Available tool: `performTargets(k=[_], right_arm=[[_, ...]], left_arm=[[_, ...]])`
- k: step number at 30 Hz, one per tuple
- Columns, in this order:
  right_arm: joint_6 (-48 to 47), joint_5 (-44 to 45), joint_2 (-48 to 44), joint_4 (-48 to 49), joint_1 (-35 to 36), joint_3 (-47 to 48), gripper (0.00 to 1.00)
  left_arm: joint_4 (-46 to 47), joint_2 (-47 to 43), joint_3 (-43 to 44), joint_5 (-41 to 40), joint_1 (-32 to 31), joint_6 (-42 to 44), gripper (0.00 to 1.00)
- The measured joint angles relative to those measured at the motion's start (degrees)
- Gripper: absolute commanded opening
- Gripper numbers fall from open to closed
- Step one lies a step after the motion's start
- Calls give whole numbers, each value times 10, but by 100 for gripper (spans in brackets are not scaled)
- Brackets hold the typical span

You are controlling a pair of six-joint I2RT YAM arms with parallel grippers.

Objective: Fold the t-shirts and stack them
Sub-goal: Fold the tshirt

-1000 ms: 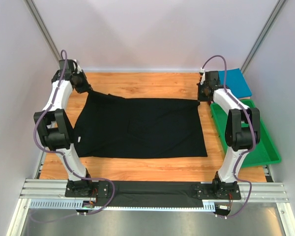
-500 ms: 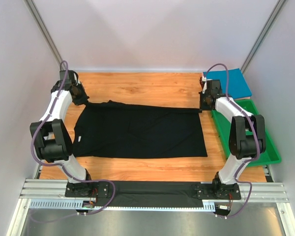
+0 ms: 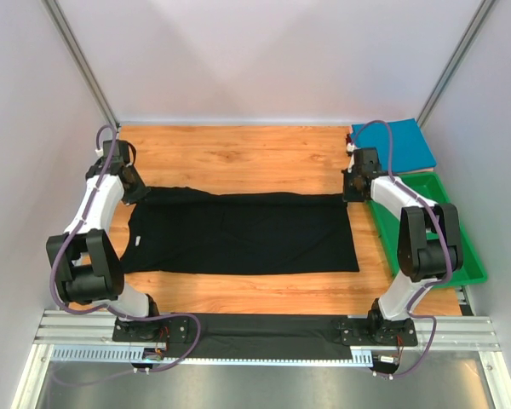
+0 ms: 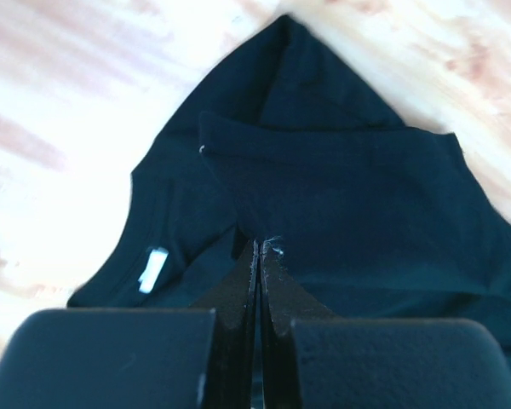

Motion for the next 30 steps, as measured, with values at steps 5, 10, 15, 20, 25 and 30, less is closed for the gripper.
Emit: performTargets(k=[5,10,15,20,25,30], right_arm=[[8,6,-7,-1,8,-3,0],[14,27,-8,-3,21,-17,0],[19,57,-10,-9,25,-28,0],[26,73,-20,-14,25,-32,0],[33,77,-31,-21,27,-45,2],[44,77,-33,-40,28,-49,22]], left_arm=[[-24,-23,-14,-30,0,-16,0],[-43,-41,-42,-47,0,-34,0],[-67,-57,-58,-55,0,-49,0],[-81,-62,-64,-59,0,-56,0],[-92,-62,-89,-60,0,-61,0],[-109,-62,-94,-59,0,-66,15]])
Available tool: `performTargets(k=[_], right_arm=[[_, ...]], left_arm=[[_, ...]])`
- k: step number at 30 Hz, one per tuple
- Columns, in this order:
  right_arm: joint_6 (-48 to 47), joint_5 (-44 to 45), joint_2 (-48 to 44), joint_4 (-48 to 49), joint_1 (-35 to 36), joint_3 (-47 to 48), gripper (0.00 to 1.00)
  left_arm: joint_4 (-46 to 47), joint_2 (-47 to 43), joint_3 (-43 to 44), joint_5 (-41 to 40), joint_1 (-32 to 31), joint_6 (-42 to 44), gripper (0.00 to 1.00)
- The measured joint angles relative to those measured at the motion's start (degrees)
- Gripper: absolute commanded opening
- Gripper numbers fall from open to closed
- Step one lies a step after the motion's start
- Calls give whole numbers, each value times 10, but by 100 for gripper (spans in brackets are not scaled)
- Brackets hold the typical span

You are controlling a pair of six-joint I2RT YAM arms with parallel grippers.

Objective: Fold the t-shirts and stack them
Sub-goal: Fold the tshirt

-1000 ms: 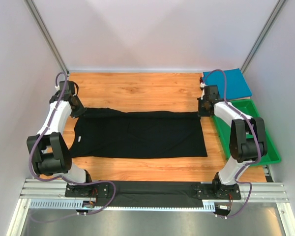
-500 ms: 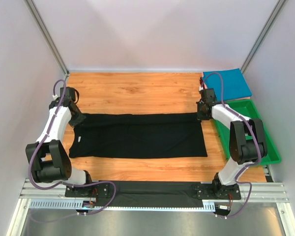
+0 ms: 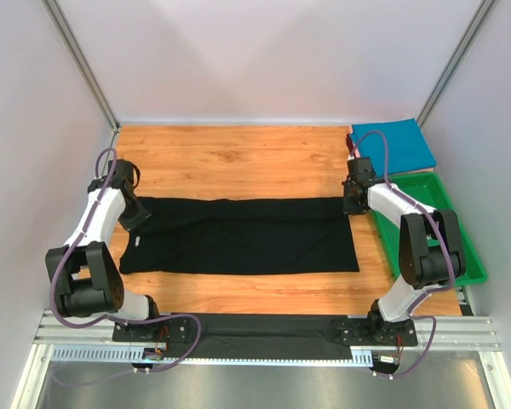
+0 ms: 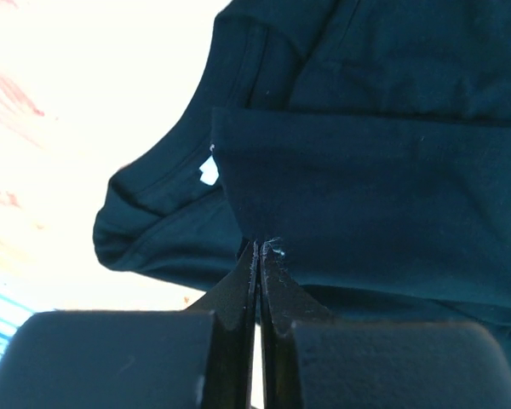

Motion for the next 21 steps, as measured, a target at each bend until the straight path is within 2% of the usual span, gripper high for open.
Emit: performTargets(k=[3,7,11,14,21], right_arm=[[17,5,-2,-21,0,1,37],[43,-7,-19,-52,-1,15,44],[75,-47,-18,-66,0,64,34],[101,-75,9,-70,3,114,26],[136,-99,92,-76,5,132,21]], left_arm=[[-16,0,0,-3,0,-7,28],[-39,-1,11,-12,0,-16,32],[-43,-1,56,-6,-3,-22,33],[-9,-7,71,30,-14,-21,34],[16,37,72,85,-26,-20,38]])
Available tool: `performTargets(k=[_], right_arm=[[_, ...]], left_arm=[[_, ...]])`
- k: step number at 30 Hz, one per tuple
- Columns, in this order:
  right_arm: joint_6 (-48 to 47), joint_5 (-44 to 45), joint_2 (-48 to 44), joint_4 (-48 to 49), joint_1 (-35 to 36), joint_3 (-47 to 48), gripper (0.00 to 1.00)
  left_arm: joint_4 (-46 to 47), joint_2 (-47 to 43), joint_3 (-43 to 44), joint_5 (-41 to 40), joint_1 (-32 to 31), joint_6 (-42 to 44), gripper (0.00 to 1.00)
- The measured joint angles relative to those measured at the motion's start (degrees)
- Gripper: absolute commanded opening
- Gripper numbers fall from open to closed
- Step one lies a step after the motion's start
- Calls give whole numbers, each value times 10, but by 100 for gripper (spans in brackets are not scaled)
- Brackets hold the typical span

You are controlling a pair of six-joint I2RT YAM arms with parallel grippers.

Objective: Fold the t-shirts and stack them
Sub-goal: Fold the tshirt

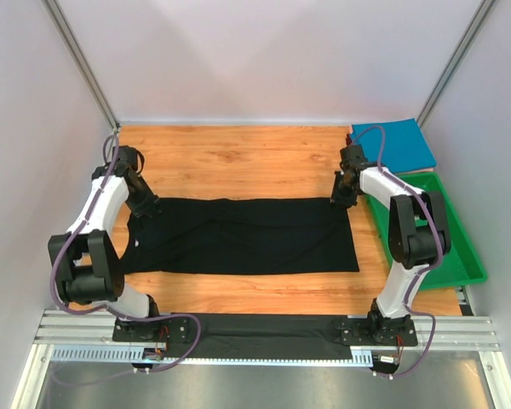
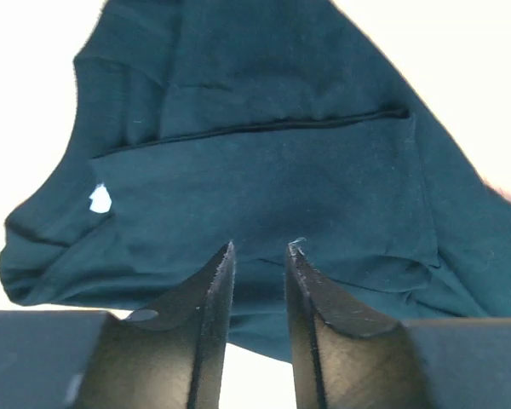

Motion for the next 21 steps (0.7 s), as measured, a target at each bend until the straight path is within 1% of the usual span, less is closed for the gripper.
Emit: performTargets(k=[2,4,7,12,15,21], right_arm=[[5,1,15,-5,0,-11,20],[8,2,23,-15,0,-20,20],[10,2,24,-16,0,-18,21],[10,5,26,-49,0,6,25],[10,5,23,-60,0,24,27],[13,-4,-2,-68,0,31,29]], left_arm=[[3,21,0,16,4,3,42],[13,42,0,43,11,12,43],[34,82,20,116,23,47,43],[52,217,152,219,24,133,44],[58,261,190,252,20,169,44],[47,301,233,281,5,214,44]])
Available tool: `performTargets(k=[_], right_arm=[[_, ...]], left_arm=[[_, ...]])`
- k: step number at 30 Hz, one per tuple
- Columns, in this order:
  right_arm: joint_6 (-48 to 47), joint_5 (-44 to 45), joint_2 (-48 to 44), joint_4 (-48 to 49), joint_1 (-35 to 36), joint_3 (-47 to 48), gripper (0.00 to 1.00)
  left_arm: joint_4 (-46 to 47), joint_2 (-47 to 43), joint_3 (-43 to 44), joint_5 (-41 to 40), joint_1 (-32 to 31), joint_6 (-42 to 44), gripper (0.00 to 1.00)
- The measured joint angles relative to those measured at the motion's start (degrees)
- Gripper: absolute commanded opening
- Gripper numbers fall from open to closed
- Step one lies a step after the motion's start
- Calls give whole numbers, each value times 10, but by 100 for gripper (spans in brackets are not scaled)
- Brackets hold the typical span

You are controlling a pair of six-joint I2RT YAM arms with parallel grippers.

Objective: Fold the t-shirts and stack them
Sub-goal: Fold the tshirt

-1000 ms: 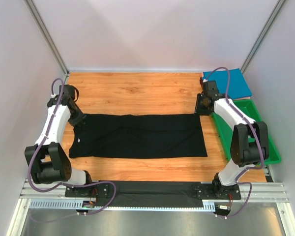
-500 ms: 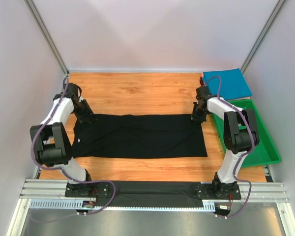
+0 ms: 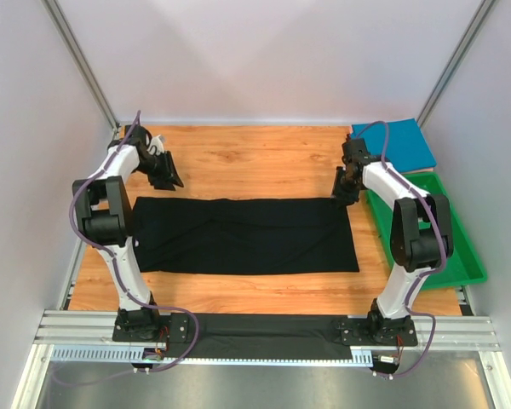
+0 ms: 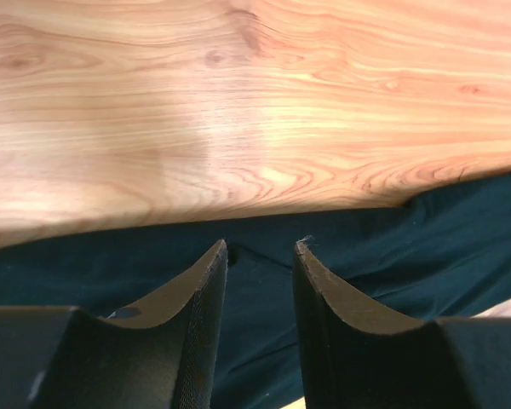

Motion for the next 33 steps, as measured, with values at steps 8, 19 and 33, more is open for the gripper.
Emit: performTargets(k=[8,19,33], right_arm=[[5,-9,-9,-2,0,2,29],[4,-11,-9,-19,0,37,30],[3,-12,-9,-21,0,47,30]], left_arm=[[-12,10,0,-9,-23,26,40],[-25,22,-7,-75,-56,30,34],[-42,26,-4,-157,-63,30,36]])
